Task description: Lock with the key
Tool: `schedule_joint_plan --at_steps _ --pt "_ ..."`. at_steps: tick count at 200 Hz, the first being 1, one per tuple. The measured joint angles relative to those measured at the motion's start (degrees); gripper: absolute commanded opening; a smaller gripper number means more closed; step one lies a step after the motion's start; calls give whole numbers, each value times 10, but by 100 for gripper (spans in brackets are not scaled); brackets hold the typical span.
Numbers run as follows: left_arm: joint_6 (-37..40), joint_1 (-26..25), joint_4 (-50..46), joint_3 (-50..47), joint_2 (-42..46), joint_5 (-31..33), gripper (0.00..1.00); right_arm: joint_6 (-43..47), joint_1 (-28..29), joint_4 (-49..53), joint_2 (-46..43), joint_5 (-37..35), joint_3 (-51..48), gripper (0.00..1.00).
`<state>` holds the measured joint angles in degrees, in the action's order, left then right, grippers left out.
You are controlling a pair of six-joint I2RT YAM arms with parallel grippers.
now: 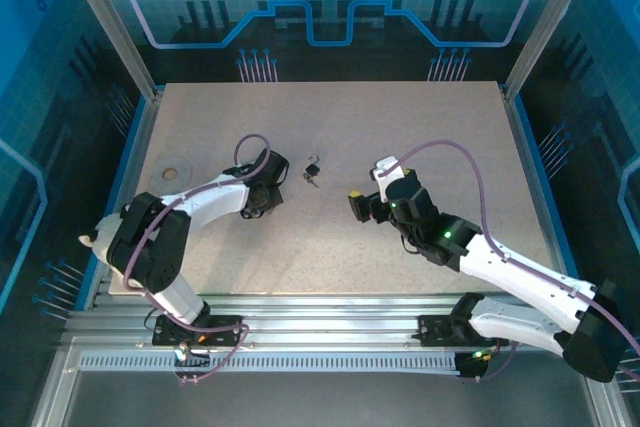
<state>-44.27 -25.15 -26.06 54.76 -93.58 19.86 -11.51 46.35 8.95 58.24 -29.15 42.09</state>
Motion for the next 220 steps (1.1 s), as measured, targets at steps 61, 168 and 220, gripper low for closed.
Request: schedule_joint_plan --at_steps 61,168,220 --pt "26 -11 3 -29 55 -12 0 -7 0 0 9 24 0 100" --pt "74 -45 58 -73 145 -82 0 -68 -74 0 9 174 0 100" --pt "96 -60 86 -81 159 -118 0 -95 -108 0 10 248 0 100"
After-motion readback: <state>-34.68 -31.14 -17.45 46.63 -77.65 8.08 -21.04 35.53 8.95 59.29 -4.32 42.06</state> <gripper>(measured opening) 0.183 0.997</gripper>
